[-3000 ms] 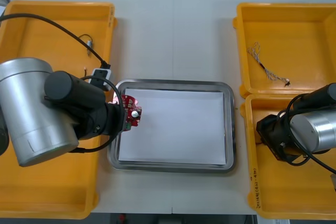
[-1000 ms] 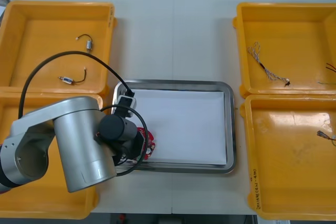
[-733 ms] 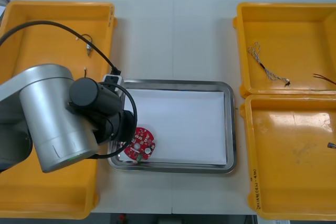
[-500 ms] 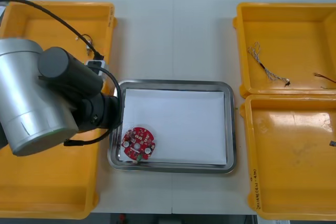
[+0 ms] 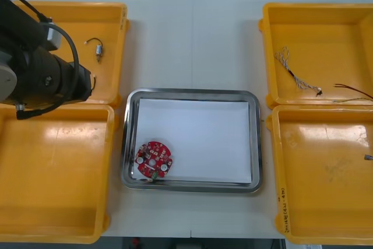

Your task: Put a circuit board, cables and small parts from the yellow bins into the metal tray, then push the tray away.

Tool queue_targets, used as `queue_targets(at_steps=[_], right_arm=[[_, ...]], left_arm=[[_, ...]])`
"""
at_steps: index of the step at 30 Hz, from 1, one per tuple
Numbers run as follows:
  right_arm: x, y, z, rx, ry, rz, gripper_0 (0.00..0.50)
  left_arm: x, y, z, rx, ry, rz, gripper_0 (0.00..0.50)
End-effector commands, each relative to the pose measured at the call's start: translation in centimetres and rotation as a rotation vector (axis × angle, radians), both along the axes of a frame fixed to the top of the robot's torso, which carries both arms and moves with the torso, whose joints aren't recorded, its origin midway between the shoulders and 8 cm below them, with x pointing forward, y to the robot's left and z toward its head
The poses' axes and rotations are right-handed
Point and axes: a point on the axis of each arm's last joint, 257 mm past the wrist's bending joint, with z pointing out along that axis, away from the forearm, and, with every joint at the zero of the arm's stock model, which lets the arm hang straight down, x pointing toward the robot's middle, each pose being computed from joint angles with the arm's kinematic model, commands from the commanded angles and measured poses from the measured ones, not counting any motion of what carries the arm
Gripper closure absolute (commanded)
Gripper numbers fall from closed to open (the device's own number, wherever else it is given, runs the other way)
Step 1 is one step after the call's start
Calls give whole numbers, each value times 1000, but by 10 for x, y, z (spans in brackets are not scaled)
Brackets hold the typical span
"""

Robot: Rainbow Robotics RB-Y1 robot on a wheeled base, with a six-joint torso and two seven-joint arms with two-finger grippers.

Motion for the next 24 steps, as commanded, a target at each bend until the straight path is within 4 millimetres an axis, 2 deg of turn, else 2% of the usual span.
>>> queue_targets(at_steps=[1,7,12,19,24], right_arm=[[10,31,9,-20,-23,128,500],[15,74,16,-64,-40,284,500],[18,107,19,-114,-39,411,500],[12,148,5,-168,-2,571,500],[12,183,-8,-156,-16,653,500]], left_arm=[[22,30,30,-3,-37,85,0],[48,52,42,-29,-24,181,0],[70,61,48,-73,-20,235,0],[93,73,47,-133,14,328,0],[110,81,35,-161,45,412,0]])
